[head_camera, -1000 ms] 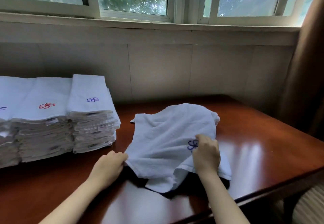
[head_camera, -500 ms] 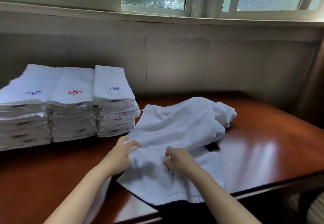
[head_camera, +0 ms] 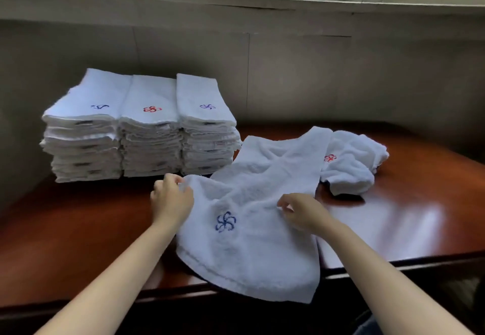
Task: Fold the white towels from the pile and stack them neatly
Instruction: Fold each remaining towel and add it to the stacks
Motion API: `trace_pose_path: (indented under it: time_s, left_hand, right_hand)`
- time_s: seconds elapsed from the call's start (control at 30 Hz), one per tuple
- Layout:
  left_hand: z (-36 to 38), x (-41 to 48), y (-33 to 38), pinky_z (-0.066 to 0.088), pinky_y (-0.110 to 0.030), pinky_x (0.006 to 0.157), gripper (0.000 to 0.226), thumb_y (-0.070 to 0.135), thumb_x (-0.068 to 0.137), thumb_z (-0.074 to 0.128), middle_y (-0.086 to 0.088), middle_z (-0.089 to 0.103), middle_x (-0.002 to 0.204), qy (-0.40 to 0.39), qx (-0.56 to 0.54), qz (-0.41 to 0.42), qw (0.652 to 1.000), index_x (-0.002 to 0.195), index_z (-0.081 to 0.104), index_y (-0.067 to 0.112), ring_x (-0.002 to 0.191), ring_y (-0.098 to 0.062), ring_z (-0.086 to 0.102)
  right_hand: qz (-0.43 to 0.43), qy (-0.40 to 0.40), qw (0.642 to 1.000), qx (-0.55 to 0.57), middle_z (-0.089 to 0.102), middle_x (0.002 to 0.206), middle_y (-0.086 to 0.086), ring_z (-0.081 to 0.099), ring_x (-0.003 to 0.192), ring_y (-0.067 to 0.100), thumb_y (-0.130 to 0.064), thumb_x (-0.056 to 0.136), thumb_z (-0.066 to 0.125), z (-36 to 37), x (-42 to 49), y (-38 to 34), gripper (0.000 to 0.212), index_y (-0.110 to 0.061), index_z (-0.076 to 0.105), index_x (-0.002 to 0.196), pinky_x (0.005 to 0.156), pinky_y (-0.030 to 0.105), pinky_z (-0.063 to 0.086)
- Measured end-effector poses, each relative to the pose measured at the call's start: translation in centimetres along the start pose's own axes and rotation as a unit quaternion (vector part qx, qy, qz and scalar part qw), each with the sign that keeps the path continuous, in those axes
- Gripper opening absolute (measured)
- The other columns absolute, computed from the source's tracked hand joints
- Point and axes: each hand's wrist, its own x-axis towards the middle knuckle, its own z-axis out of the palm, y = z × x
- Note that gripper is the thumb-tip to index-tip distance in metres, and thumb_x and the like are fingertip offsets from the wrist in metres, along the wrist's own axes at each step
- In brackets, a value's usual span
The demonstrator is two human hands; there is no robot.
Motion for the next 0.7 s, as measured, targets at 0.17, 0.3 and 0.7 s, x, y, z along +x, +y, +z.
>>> trace_pose_path:
  time_s: [0.17, 0.3, 0.7]
  left_hand:
    - [0.7, -4.9, -0.4, 0.041, -0.035, 0.091, 0.033, 0.037, 0.096, 0.043, -0.004, 0.051, 0.118, -0.141, 0.207, 0.227, 0.941, 0.12, 0.05, 0.016, 0.113, -0.026, 0.048]
    - [1.1, -6.5, -1.6, 0.038, -0.041, 0.1, 0.069, 0.061, 0.093, 0.034, -0.007, 0.036, 0.136, -0.221, 0.379, 0.19, 0.878, 0.143, 0.028, 0.015, 0.124, -0.029, 0.033]
    - [-1.0, -7.6, -4.4, -0.015, -0.046, 0.113, 0.103, 0.067, 0.078, 0.059, 0.002, -0.021, 0.158, -0.372, 0.315, 0.374, 0.789, 0.15, -0.01, 0.04, 0.144, -0.012, -0.022]
  right_hand:
    - [0.002, -0.02, 0.999, -0.046, 0.057, 0.109, 0.001, 0.051, 0.105, 0.022, -0.013, 0.086, 0.046, 0.4, 1.1, -1.8, 0.025, -0.02, 0.061, 0.105, 0.069, 0.026, 0.036]
    - [0.007, -0.032, 0.998, -0.06, 0.06, 0.106, 0.002, 0.053, 0.102, 0.023, -0.013, 0.083, 0.05, 0.5, 1.5, -3.5, 0.024, -0.018, 0.061, 0.104, 0.073, 0.03, 0.043]
    - [-0.027, -0.098, 0.995, -0.012, 0.061, 0.104, -0.002, 0.056, 0.101, 0.017, 0.005, 0.081, 0.038, -1.6, 1.0, -2.7, 0.051, -0.018, 0.062, 0.12, 0.084, 0.025, 0.046]
